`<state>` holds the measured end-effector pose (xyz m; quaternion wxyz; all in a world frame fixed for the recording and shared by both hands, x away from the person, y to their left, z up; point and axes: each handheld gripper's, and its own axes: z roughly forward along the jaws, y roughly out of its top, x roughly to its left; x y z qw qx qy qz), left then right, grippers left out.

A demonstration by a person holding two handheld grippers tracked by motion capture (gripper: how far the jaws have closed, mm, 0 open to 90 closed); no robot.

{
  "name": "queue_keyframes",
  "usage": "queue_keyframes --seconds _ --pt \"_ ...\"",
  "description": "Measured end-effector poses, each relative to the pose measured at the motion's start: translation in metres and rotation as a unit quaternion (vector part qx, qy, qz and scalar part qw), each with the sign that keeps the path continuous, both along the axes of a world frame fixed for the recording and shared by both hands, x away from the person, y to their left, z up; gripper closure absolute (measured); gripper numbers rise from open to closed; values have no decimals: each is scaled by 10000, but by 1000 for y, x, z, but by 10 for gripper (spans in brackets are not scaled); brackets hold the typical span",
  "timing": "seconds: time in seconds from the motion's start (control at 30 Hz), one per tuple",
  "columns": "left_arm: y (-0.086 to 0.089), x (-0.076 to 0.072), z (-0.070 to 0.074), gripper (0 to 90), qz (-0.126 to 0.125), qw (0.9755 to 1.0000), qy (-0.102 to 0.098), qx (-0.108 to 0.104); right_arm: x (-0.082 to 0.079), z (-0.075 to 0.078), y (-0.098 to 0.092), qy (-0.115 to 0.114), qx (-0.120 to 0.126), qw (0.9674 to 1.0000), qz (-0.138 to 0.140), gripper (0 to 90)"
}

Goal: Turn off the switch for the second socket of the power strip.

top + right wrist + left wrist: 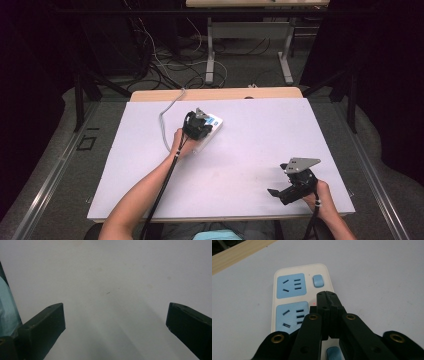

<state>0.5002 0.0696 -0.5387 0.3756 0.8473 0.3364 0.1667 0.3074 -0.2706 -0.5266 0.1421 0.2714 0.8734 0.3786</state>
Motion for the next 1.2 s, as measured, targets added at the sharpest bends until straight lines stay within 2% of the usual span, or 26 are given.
queue_keyframes --seconds 0.07,0.13,0.4,0.43,0.6,0.7,0.83,1.07,1.2 --pt "1 0 0 900 -20 10000 13 -36 0 0 0 6 1 10000 -1 18" --pt "0 1 0 900 -22 10000 -57 -7 0 0 0 3 -4 10000 -3 18" --pt "-1 -2 0 900 -14 10000 -9 22 -1 0 0 -5 -11 10000 -5 18" --pt "-2 -3 -2 900 38 9999 -106 -9 0 0 0 -13 -36 10000 31 18" --pt "-2 -3 -2 900 60 9999 -108 5 -1 0 0 -57 -30 10000 16 18" --pt "-3 -4 -2 900 54 9999 -137 63 -1 1 0 4 -72 10000 52 18" --pt "-3 -3 -2 900 58 9999 -120 22 -1 0 0 -3 -69 10000 46 18" --pt "-3 -3 -3 900 75 9999 -122 67 -1 1 0 11 -81 10000 51 18" --pt "-3 -3 -3 900 69 9999 -105 44 -1 0 1 -56 -55 10000 25 18"
